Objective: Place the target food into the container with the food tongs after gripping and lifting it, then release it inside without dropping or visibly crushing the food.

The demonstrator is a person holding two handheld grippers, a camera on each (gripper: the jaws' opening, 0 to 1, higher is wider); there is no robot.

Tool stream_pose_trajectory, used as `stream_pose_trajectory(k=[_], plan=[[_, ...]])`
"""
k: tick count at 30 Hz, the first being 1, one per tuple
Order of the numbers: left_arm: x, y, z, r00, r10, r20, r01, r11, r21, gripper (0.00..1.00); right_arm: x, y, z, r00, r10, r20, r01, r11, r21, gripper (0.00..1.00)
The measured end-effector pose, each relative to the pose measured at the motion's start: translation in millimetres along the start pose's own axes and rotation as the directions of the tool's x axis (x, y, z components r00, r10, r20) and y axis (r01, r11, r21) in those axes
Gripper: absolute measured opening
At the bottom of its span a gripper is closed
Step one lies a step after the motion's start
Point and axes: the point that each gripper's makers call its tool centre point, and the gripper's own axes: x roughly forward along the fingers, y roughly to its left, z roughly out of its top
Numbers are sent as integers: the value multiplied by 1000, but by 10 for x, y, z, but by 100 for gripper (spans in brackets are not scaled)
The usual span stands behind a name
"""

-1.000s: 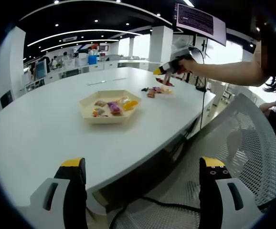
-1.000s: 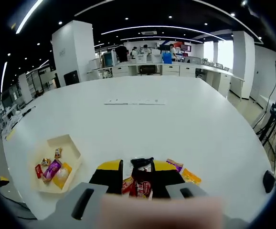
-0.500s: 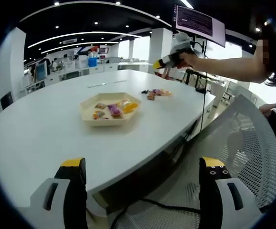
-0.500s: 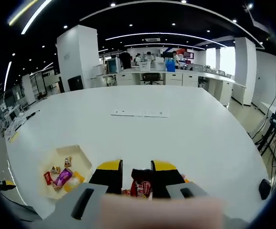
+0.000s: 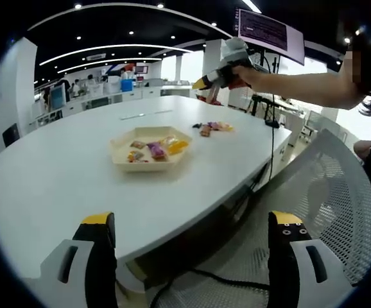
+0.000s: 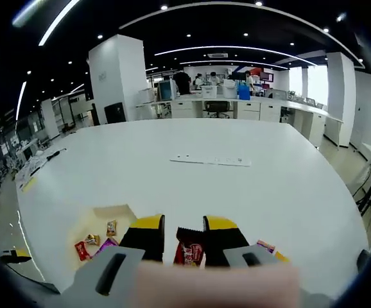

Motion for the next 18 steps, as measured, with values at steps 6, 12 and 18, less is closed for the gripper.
stream_pose_trajectory(k=[6, 12, 18], plan=[[1, -4, -8, 1000, -2, -5, 2, 1000, -1, 96, 142, 255, 8, 999, 50, -6, -50, 999, 0, 23], [4, -7, -11, 1000, -5, -9, 5, 1000, -3, 96, 259, 450, 63, 996, 90, 0, -90, 996, -21, 23], [4, 2, -10, 1000, -2, -9, 2, 1000, -6, 96, 357, 668, 133, 989, 149, 2, -149, 988, -34, 24]])
